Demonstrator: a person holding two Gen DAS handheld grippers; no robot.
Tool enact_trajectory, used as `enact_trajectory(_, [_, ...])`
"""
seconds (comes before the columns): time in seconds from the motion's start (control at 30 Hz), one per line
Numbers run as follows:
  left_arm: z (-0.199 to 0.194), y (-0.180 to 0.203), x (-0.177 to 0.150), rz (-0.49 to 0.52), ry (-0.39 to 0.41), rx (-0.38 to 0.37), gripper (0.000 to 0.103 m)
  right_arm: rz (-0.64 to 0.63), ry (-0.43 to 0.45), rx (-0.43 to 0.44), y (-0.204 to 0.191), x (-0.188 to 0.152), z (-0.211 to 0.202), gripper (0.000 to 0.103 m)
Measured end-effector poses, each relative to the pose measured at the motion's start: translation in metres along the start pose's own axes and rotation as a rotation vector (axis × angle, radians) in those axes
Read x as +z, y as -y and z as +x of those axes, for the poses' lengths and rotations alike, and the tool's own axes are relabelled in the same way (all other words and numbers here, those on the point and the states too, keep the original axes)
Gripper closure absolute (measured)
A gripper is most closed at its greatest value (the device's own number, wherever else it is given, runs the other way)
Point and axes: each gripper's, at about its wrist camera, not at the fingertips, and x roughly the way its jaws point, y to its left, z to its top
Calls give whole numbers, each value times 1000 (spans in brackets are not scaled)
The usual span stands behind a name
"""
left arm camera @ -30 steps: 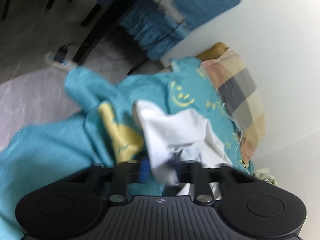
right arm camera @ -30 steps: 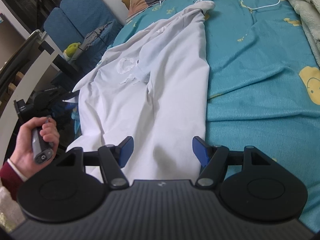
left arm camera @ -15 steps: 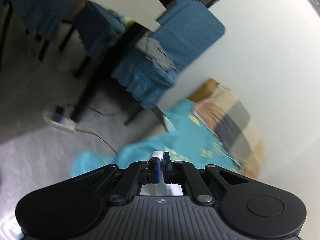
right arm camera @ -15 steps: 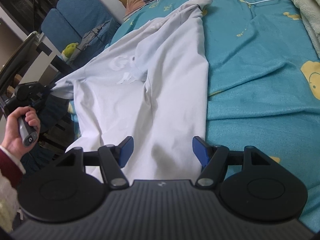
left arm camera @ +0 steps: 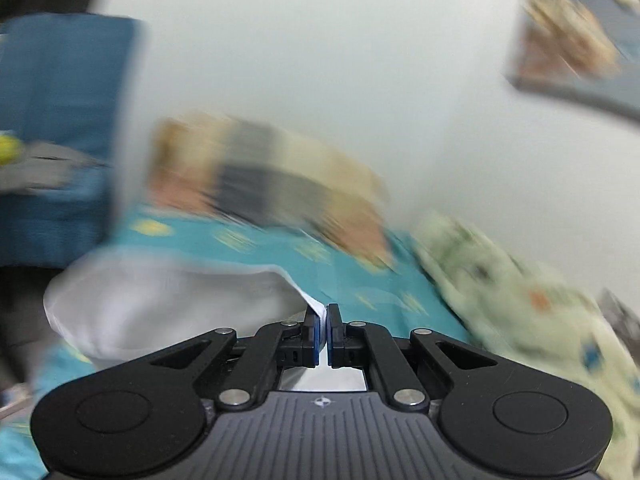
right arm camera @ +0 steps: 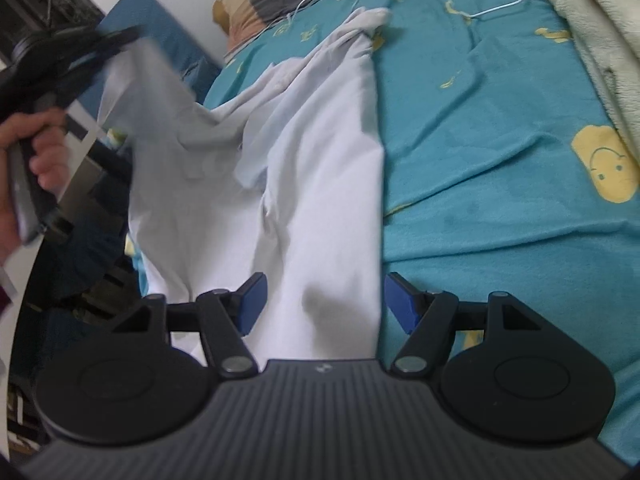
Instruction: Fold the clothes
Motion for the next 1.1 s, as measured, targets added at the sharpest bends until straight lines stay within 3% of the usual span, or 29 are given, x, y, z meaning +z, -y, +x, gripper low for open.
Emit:
enact_trajectory(0.17, [59,33,-57,43,-168,-30,96,21,12,-7,8,2,-3,35])
enact_trajectory(0.27, [67,31,-86,18,-240,-5,69,35,11,-8,13,4,-1,35])
enact_trajectory(0.33, [52,29,-99,6,-250,5,61,46,10,-5,15,5,0,35])
enact_trajectory(0.4, [21,26,-108,-5,-247,6,44,51,12,4,16,6,0,35])
enact_trajectory(0.47, [-17,24,-116,-12,-241,14,39,43,23,12,14,7,-2,35])
enact_trajectory(0.67, [-139,46,-130,-3,-215,169,37,-15,87,49,6,11,-11,35])
enact_trajectory(0.8, [-194,60,-138,10,-132,234,32,-64,138,98,-4,14,-23,35])
enact_trajectory(1.0, [-191,38,-150,15,-173,346,34,-100,147,174,-35,54,-22,35])
enact_trajectory(1.1, [-182,16,-152,-37,-214,369,35,-111,129,197,-54,94,12,35])
